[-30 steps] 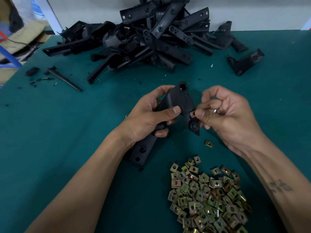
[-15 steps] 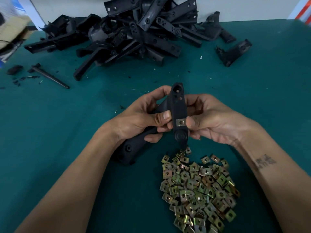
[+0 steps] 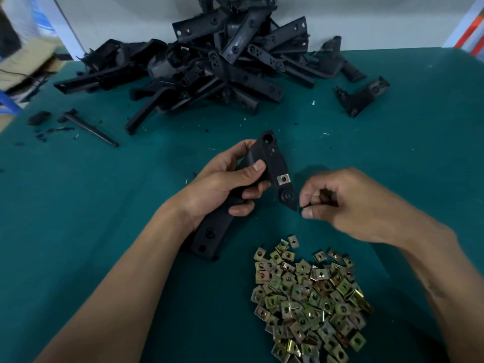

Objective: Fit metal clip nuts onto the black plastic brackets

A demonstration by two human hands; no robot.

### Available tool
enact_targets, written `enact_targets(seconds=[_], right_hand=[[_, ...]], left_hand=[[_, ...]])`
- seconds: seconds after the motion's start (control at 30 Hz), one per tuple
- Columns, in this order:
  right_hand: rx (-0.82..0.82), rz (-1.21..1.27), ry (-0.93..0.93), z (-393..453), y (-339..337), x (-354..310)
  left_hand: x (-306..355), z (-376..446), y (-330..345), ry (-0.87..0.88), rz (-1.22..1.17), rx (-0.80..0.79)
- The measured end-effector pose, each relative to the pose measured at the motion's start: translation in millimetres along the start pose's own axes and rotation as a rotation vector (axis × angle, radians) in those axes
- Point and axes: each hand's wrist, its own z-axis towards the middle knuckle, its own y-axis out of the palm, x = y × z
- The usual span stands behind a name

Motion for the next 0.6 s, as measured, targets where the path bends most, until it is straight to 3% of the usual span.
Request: enact_targets(seconds=[0.17,0.23,0.3,0.43,0.6], right_hand=[[0.366,0.022,-0.149,14.3,18.1,1.1],[0.494,0.301,-0.138,20.5,28.9,-5.0],[0.544,0.609,-0.14,24.6,36.1,-13.5],[0.551,0.965,-0.121,27.6,42.8,-30.4],[0.558,1.094,-0.066,29.4,44.1,-36.9]], left_hand=[[-1.9,1.4,-0.5,-0.002,-0.009,0.016],[-2.8,2.7,-0.1,0.002,0.009,0.035],[-3.3,3.5,0.5,-0.005,0.025,0.036],[-3.6,4.5,1.1,-0.019,0.066,0.049],[-3.9,4.2,0.8,-0.015,0.098,0.053]])
